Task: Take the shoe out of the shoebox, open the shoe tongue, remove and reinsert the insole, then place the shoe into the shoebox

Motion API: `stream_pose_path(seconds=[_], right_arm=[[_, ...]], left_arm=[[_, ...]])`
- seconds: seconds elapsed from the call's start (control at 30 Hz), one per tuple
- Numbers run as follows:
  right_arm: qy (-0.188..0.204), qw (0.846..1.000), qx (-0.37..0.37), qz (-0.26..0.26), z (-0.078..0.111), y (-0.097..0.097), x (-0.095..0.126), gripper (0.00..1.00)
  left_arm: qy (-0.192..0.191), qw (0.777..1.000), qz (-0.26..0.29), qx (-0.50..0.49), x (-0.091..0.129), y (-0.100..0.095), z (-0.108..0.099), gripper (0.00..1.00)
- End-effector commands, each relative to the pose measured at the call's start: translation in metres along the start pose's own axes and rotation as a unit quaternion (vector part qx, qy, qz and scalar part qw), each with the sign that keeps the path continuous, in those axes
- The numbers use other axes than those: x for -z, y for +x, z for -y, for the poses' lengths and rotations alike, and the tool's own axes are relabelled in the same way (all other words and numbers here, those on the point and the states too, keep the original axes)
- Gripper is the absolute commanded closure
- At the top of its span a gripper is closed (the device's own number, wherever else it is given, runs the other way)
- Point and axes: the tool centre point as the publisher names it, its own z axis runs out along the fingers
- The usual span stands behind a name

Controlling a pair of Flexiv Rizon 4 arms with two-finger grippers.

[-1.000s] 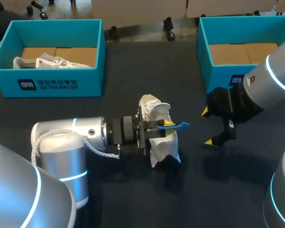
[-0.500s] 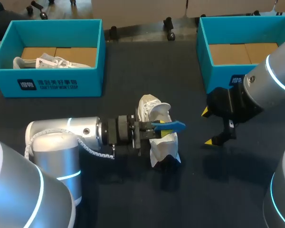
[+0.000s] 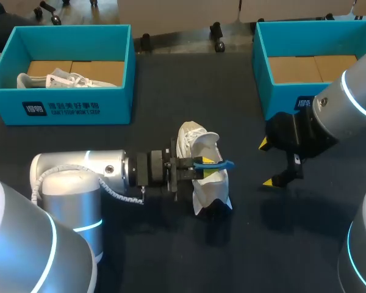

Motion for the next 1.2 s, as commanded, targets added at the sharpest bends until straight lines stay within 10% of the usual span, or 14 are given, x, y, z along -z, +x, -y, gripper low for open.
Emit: stream_pose_path(seconds=[0.03,1.2], right_arm=[[0.000,1.000,0.000,0.002,0.000,0.002,0.000,0.00],[0.015,0.999,0.036,-0.023,-0.010,-0.024,-0.008,0.00]], left_arm=[[0.007,1.000,0.004,0.002,-0.002,0.000,-0.006,1.00],[-0.004,0.999,-0.016,-0.042,0.001,-0.001,-0.037,1.00]])
